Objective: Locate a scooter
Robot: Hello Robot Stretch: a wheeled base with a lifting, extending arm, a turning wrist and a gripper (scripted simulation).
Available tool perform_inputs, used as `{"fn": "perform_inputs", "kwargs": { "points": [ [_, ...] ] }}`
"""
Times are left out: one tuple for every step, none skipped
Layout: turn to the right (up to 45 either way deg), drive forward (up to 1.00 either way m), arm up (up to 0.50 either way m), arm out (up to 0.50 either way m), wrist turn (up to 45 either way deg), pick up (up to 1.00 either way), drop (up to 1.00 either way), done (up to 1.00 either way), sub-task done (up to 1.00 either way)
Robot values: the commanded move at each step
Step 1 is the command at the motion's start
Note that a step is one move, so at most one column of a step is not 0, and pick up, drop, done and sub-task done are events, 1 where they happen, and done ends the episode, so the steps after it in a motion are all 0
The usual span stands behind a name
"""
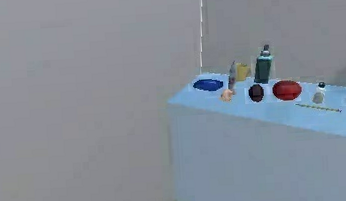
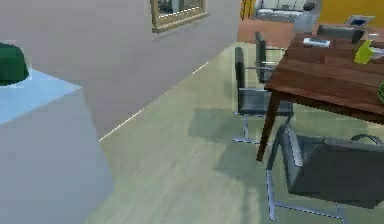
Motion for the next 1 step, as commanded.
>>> {"fn": "perform_inputs", "kwargs": {
  "points": [
    [45.0,0.0,0.0,0.0,0.0,0.0,0.0,0.0,0.0]
  ]
}}
